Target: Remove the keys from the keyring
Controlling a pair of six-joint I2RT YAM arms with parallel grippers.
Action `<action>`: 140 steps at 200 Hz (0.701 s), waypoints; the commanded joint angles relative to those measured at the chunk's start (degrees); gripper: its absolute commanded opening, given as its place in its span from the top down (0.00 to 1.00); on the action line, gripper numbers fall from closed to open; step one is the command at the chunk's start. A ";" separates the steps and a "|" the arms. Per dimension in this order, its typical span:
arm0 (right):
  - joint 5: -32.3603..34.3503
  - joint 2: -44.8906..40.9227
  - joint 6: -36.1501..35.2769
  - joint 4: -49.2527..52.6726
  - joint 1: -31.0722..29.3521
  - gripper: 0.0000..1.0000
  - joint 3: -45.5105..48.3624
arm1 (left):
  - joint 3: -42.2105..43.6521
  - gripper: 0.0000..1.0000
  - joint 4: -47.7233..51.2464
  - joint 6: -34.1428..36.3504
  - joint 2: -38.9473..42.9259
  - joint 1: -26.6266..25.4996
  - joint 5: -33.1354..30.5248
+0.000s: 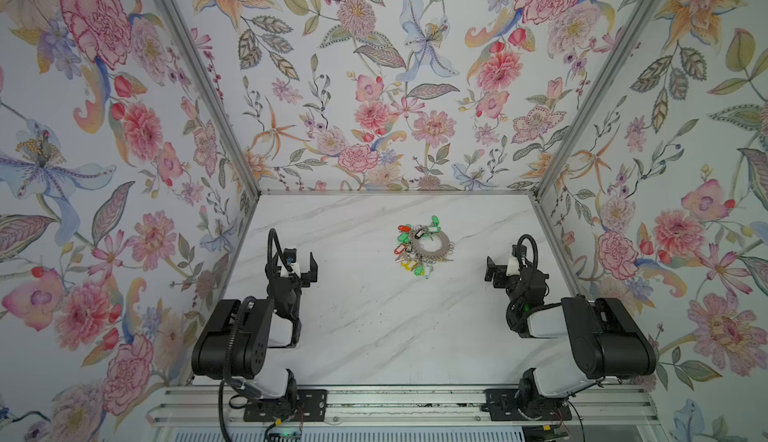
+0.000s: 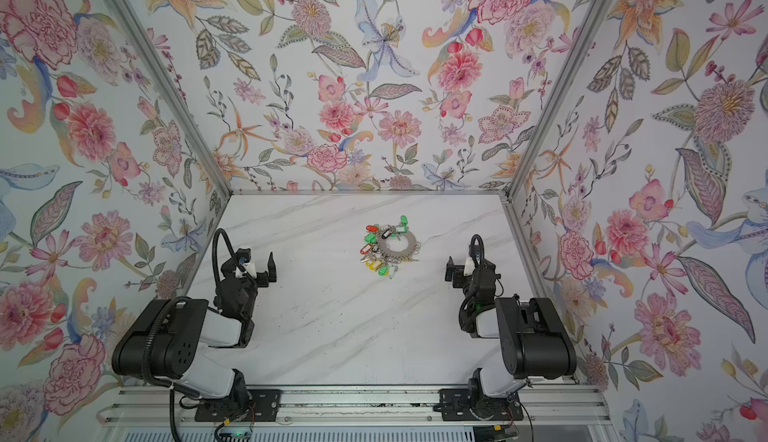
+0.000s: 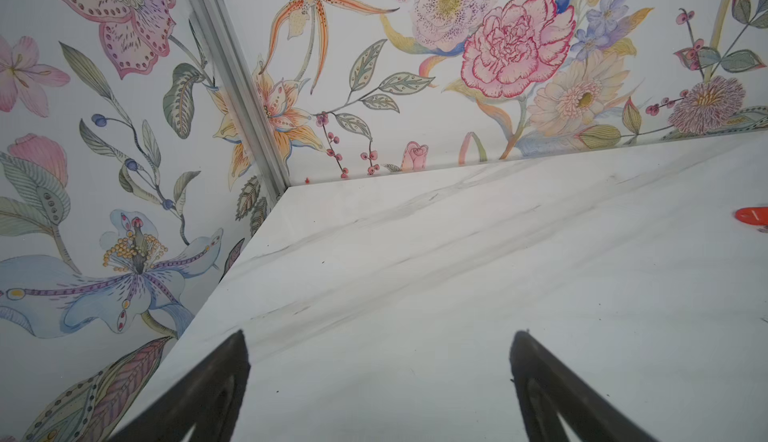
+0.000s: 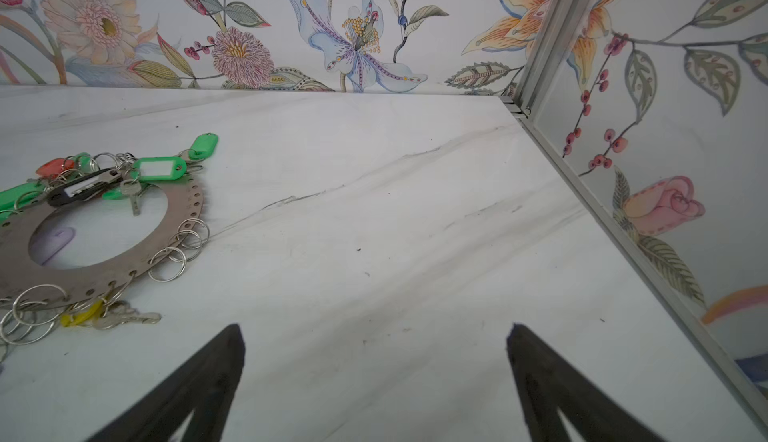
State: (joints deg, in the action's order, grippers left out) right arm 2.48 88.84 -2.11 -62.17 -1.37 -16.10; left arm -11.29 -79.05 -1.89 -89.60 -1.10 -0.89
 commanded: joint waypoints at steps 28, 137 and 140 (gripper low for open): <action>-0.99 -0.43 0.12 -0.05 0.18 0.01 -1.19 | -0.94 0.01 0.03 0.66 -0.38 -0.17 -0.78; -0.94 -0.42 0.10 0.03 0.14 0.01 -1.17 | -1.04 0.01 0.14 0.66 -0.40 -0.16 -0.90; -0.97 -0.42 0.15 -0.01 0.14 0.01 -1.27 | -1.03 0.01 0.18 0.66 -0.45 -0.21 -0.93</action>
State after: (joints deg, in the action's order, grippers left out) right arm 1.93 88.84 -2.11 -62.15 -1.34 -16.10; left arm -11.31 -78.46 -1.87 -89.60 -1.10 -0.89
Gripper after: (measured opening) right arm 0.992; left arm 0.989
